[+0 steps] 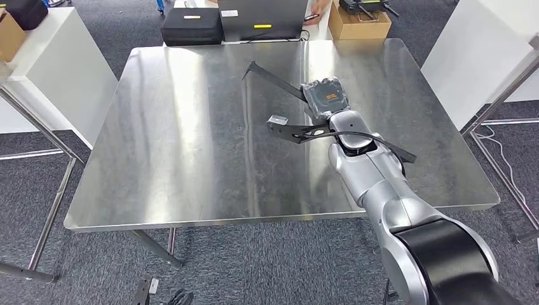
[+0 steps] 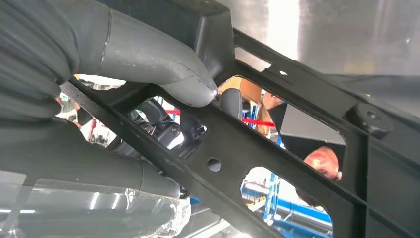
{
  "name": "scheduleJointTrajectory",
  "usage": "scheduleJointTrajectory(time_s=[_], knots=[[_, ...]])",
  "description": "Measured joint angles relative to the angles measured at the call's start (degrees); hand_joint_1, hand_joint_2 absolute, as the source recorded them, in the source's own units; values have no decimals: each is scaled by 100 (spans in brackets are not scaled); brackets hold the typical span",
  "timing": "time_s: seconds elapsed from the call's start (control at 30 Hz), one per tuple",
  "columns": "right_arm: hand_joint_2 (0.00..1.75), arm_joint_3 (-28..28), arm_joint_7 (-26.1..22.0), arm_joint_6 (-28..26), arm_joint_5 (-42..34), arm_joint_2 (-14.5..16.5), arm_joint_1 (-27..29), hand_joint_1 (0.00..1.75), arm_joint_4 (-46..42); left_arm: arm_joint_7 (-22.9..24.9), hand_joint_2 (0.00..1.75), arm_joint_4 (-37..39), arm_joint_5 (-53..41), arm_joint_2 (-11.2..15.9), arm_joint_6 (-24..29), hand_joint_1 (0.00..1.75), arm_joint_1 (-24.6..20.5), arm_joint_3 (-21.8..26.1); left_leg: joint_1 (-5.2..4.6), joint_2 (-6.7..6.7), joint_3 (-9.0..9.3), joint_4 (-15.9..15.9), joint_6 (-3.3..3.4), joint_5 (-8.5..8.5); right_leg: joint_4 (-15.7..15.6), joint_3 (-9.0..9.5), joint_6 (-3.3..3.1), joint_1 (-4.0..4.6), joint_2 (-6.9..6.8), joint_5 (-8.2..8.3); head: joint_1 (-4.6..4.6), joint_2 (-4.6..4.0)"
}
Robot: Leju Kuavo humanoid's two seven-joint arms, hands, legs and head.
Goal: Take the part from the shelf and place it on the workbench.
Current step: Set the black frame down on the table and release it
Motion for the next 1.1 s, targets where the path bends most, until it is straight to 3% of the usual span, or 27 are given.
scheduleJointTrajectory(time_s=[0.07,0.13,0.2,0.23,0.3,0.33,0.43,0.5,0.57,0.63,0.7,0.8,1.1], knots=[[175,0,2,6,0,-3,2,175,-3,3,175,-1,-2,1,-4,0,9,1,22,-13,-28,4,-62,-4,-32,21,-60,-10,-98,24,3,0],[175,0,13,8,0,-8,-6,175,-13,0,175,-2,-2,2,-1,0,13,2,22,223,-133,227,-140,-151,-81,65,-138,-45,-184,45,-19,0],[175,0,25,20,0,-17,-9,175,-19,-4,175,-2,-1,-1,4,0,9,5,48,511,-440,867,-218,-468,-95,96,-201,-49,-260,36,-45,0],[175,0,29,30,-1,-25,-3,175,-19,-5,175,-1,1,-3,5,0,7,7,76,573,-635,1237,-252,-607,-94,104,-220,-46,-298,28,-46,0],[175,-1,37,52,-4,-39,20,175,-17,-7,175,-1,7,-2,5,0,11,16,122,618,-832,1550,-296,-634,-91,109,-222,-51,-360,16,-46,0],[175,-1,43,59,-6,-44,30,175,-17,-10,175,-1,9,1,5,0,13,22,139,629,-756,1372,-306,-496,-90,113,-216,-58,-382,10,-48,0],[175,-4,71,70,-7,-64,40,175,-17,-22,175,-2,13,11,2,0,8,37,133,726,-167,268,-282,-42,-85,136,-153,-38,-429,-29,-51,0],[175,-6,92,76,-3,-86,44,175,-15,-26,175,-2,13,12,-3,0,6,40,91,747,-10,-17,-226,-9,-95,143,-93,0,-454,-44,-37,0],[175,-7,108,78,-1,-104,55,175,-16,-28,175,-3,13,11,-5,0,10,47,60,707,0,-49,-157,10,-139,165,-40,17,-482,-39,-23,0],[175,-9,124,78,0,-128,61,175,-19,-36,175,-5,13,7,-8,0,12,57,37,686,41,-113,-120,47,-202,211,-57,25,-502,-25,-9,0],[175,-11,133,79,0,-145,62,175,-19,-42,175,-7,13,3,-9,0,13,63,17,667,58,-136,-114,60,-242,246,-95,16,-522,-15,6,0],[175,-11,136,80,0,-155,66,175,-14,-43,175,-6,13,-1,-8,0,15,64,-5,642,51,-132,-103,56,-272,262,-82,2,-543,-11,8,0],[175,62,383,140,0,-224,69,175,47,-77,175,-7,-27,3,20,0,15,82,-39,643,50,-127,-50,54,-299,269,38,-25,-547,21,5,0]])
